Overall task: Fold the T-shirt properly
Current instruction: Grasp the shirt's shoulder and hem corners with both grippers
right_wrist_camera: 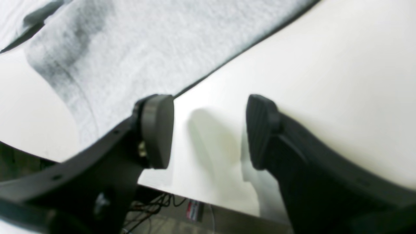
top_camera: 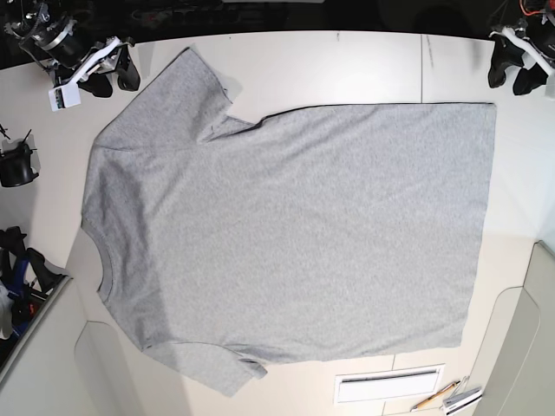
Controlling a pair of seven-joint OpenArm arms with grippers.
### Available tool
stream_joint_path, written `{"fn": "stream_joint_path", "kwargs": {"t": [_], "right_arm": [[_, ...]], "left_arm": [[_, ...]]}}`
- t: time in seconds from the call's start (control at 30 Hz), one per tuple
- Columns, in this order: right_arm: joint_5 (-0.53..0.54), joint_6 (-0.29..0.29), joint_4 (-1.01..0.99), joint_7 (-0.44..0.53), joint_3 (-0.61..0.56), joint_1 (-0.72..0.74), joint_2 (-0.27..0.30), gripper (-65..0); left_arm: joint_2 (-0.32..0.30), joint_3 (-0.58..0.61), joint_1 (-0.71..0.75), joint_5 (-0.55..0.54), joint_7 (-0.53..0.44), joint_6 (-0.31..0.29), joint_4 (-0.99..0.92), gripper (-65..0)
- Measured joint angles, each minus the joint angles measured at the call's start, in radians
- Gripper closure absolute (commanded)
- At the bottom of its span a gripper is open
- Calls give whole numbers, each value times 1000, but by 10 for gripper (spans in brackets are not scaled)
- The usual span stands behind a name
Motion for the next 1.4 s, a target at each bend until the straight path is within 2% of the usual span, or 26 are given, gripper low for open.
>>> {"fn": "stream_joint_path", "kwargs": {"t": [0.27, 0.53, 0.77, 0.9, 1.03, 1.13, 1.27, 1.4], "right_arm": [[17, 0, 0, 3, 2, 6, -63, -352], [17, 0, 0, 8, -6, 6, -94, -352], [16, 3, 0, 6, -6, 7, -97, -352], [17, 3, 0, 0, -6, 7, -97, -352], [17, 4, 0, -1, -6, 7, -97, -352], [32, 3, 0, -5, -6, 7, -97, -352], [43, 30, 0, -13, -6, 6, -97, -352], [50, 30, 0, -12, -6, 6, -119, -352]], "left_arm": [[-57, 14, -73, -1, -1, -16, -133, -421], [-58, 17, -152, -31, 0, -29, -239, -421], [-97, 107, -259, -48, -20, -40, -388, -421], [-98, 133, -309, -77, -19, -54, -437, -421], [-98, 134, -311, -162, 52, -62, -439, -421], [-101, 145, -312, -187, 84, -62, -439, -421], [-106, 205, -315, -204, 72, -66, -437, -421], [-106, 255, -325, -212, 58, -75, -433, -421]]}}
